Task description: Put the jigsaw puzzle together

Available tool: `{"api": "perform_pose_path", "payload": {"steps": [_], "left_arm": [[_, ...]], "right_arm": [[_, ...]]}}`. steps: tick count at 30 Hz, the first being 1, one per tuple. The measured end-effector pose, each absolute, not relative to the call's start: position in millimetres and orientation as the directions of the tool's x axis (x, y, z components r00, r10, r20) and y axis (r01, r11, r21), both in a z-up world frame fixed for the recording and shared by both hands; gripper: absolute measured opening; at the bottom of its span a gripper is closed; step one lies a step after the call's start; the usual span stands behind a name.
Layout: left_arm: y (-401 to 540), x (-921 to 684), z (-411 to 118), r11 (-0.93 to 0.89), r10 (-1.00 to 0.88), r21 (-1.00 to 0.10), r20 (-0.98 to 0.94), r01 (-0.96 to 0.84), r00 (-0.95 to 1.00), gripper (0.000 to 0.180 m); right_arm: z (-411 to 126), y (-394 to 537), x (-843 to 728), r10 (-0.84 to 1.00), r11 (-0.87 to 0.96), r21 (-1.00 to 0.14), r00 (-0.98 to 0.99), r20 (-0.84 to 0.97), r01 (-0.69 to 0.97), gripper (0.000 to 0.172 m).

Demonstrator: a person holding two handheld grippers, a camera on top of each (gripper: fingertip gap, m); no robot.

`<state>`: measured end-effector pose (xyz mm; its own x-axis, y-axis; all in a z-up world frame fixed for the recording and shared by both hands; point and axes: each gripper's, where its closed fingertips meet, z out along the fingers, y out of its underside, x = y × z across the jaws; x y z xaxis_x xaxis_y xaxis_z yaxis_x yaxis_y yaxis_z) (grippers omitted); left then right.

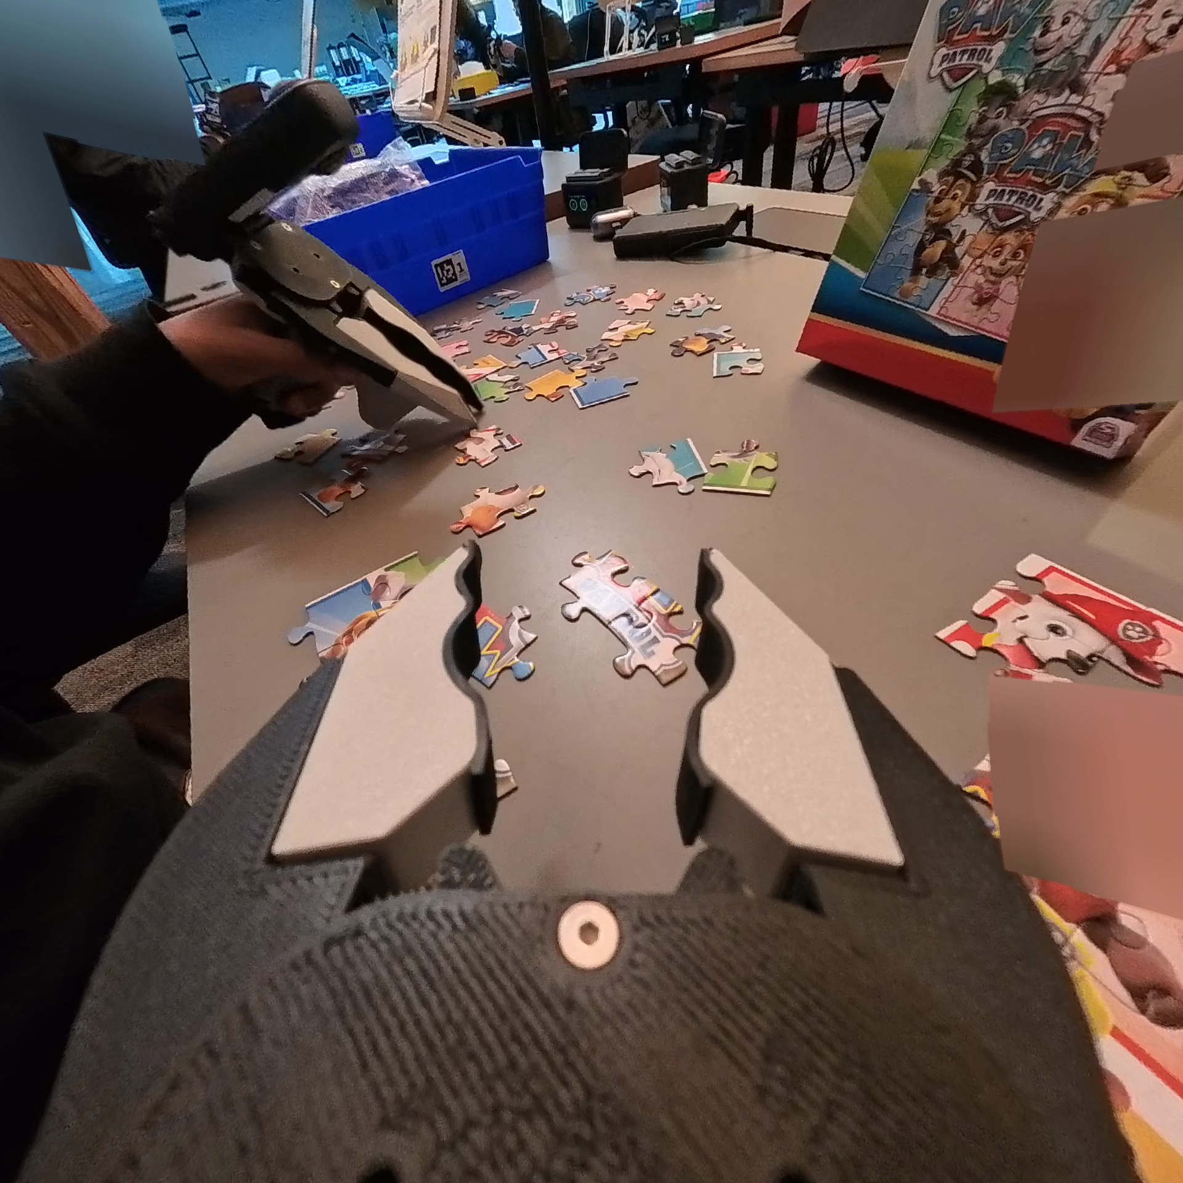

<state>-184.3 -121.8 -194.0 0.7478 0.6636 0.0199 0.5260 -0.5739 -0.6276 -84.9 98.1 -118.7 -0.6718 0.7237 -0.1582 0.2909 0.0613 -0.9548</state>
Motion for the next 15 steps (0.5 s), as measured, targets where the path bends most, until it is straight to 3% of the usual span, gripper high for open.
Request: {"api": "perform_pose_path", "payload": {"steps": [2,8,11,15], "left_arm": [[-130.6,-194.6,-190.6,-0.554,0.708,-0.646,-0.035,0.525,0.705,0.023],[-146.4,-221.2,-193.8,-0.448,0.832,-0.665,-0.066,0.598,0.551,0.07],[-140.0,-221.0,-195.6,-0.426,0.829,-0.66,-0.012,0.619,0.559,0.065],[-124.4,-209.7,-194.8,-0.489,0.759,-0.657,0.004,0.574,0.651,0.044]], "right_arm": [[-118.1,98.4,-84.9,0.724,0.058,-0.956,-0.671,-0.158,0.288,0.066],[-119.4,97.6,-85.0,0.724,0.066,-0.954,-0.672,-0.155,0.292,0.066],[-119.3,97.7,-85.0,0.726,0.067,-0.955,-0.671,-0.152,0.29,0.066],[-118.6,98.4,-85.3,0.725,0.058,-0.954,-0.67,-0.162,0.294,0.066]]}}
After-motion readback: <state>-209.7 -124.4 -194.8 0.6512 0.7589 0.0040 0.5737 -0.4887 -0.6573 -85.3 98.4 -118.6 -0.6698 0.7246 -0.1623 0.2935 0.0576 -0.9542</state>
